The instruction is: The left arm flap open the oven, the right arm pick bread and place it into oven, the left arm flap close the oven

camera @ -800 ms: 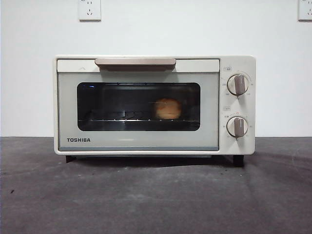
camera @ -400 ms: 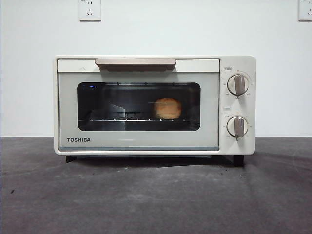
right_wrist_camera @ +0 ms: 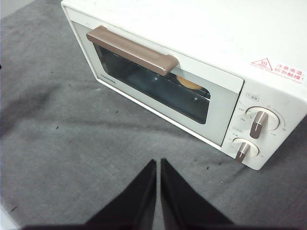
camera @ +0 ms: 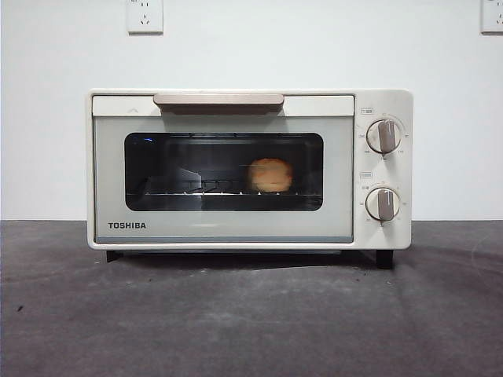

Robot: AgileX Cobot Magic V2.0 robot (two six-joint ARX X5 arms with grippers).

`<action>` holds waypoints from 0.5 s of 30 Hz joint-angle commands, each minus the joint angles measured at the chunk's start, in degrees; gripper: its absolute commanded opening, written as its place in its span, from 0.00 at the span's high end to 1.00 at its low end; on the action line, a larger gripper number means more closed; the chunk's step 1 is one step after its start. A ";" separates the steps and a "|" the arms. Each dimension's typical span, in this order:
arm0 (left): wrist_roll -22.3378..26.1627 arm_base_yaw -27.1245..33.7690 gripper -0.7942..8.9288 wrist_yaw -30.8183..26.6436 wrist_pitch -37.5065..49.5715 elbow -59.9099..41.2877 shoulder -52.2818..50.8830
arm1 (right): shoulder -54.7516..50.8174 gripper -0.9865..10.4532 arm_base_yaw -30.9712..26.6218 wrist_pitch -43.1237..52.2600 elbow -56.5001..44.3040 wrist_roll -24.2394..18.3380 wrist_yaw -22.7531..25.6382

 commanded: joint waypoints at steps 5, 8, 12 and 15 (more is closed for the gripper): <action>-0.15 0.04 0.90 0.13 -0.37 -1.18 -0.07 | -2.34 0.90 -4.31 1.99 0.48 -3.34 2.97; -0.13 0.04 0.90 0.13 -0.37 -1.18 -0.07 | -5.57 0.91 -10.97 6.16 -1.60 -3.48 -0.04; -0.13 0.04 0.90 0.13 -0.37 -1.18 -0.07 | -11.98 0.90 -21.53 13.05 -7.50 -4.57 -4.07; -0.13 0.04 0.90 0.13 -0.37 -1.18 -0.07 | -17.22 0.90 -28.89 18.03 -13.53 -6.73 -4.24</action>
